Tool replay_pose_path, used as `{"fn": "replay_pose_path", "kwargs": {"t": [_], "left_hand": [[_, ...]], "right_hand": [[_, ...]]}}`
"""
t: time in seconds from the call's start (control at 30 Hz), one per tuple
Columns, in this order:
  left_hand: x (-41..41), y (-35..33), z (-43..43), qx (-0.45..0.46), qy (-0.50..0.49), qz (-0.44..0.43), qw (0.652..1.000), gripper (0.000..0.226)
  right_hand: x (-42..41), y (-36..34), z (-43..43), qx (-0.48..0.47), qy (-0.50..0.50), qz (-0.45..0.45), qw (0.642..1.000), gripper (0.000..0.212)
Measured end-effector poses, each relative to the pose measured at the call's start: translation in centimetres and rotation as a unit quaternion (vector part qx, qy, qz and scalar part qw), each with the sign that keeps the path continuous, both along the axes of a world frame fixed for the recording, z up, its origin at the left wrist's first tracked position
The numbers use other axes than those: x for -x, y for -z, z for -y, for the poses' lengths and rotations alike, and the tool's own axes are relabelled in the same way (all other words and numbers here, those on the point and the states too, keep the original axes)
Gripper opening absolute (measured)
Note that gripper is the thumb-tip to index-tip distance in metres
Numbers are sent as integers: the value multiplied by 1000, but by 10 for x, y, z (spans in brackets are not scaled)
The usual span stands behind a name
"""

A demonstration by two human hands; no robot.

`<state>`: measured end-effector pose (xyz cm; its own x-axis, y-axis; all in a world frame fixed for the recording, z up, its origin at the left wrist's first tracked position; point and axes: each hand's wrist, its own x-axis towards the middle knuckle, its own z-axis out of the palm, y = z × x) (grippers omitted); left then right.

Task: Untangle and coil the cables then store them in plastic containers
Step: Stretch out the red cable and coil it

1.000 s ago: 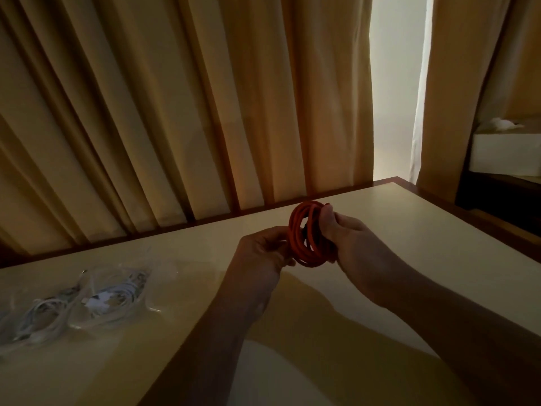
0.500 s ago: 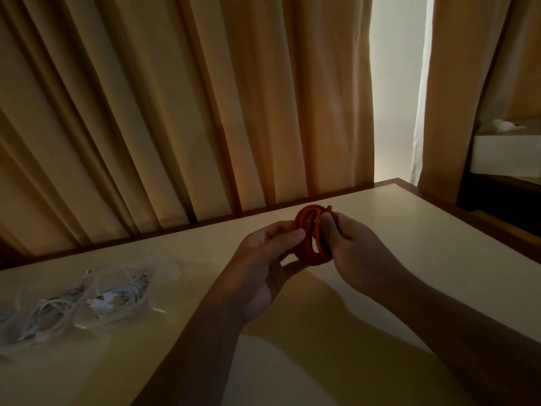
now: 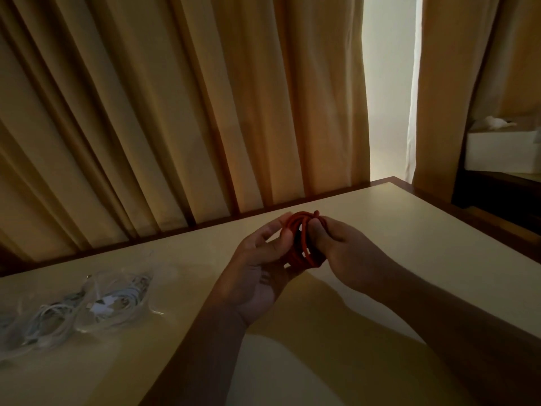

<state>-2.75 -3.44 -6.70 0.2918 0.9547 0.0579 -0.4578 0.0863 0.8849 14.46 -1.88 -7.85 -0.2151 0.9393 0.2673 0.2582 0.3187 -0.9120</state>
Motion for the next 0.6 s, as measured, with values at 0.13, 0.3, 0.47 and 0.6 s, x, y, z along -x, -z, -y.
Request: {"fn": "replay_pose_path", "kwargs": {"t": [0.13, 0.3, 0.47, 0.6], "left_hand": [[-3, 0, -1, 19, -37, -2, 999, 35], [-5, -7, 2, 6, -47, -48, 998, 37], [-12, -10, 7, -7, -63, -21, 998, 28], [-13, -11, 10, -21, -34, 4, 999, 38]], "right_hand": [[-2, -1, -1, 51, -10, -28, 998, 37], [0, 5, -14, 91, 24, -52, 994, 40], [0, 0, -15, 116, -17, -141, 983, 42], [-2, 2, -15, 133, -10, -193, 972, 43]]}}
